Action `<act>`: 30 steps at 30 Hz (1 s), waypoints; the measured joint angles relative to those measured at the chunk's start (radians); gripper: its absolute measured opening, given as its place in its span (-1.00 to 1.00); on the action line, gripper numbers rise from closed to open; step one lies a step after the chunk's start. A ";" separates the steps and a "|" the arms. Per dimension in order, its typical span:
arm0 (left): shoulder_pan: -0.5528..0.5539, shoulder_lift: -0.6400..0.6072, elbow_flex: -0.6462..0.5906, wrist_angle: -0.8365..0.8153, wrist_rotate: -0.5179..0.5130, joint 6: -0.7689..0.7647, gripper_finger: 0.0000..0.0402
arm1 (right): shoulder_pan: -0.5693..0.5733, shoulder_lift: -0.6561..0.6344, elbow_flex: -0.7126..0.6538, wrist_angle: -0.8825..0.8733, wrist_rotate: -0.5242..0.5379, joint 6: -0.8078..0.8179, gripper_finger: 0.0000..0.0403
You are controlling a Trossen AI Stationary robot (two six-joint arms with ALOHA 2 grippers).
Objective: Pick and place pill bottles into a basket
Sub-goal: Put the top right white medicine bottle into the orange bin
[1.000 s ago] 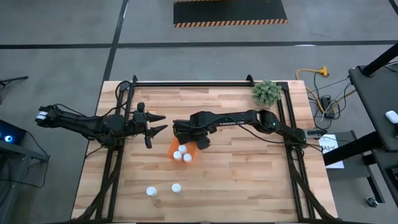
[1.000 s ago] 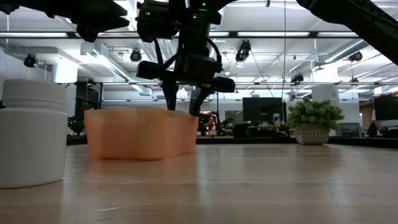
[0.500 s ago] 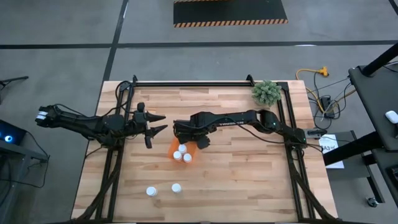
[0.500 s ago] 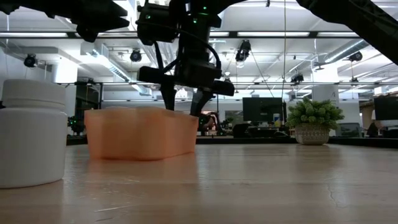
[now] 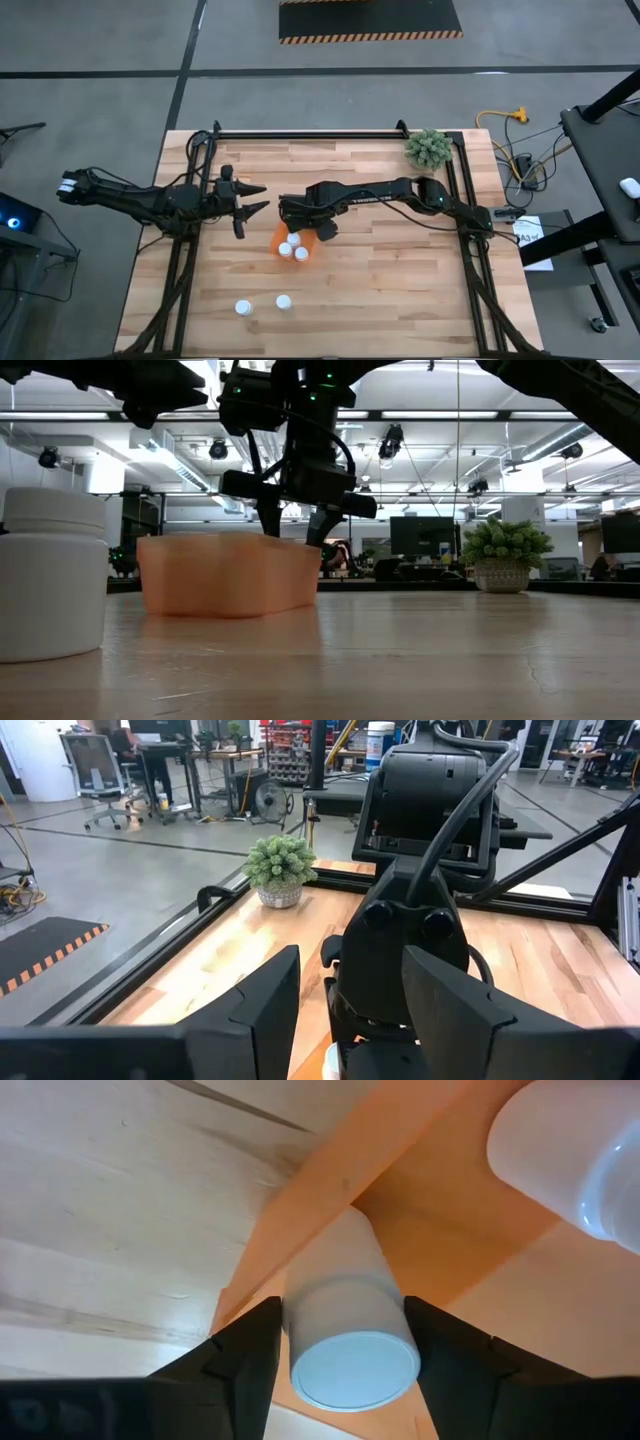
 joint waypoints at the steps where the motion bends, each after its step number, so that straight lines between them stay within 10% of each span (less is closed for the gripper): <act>1: 0.000 0.000 -0.001 0.000 0.000 0.000 -0.20 | 0.000 0.000 0.000 0.000 -0.001 0.000 -0.04; 30: -0.001 0.000 -0.004 0.001 0.000 -0.001 -0.20 | 0.000 0.000 0.002 0.048 0.005 0.191 -0.03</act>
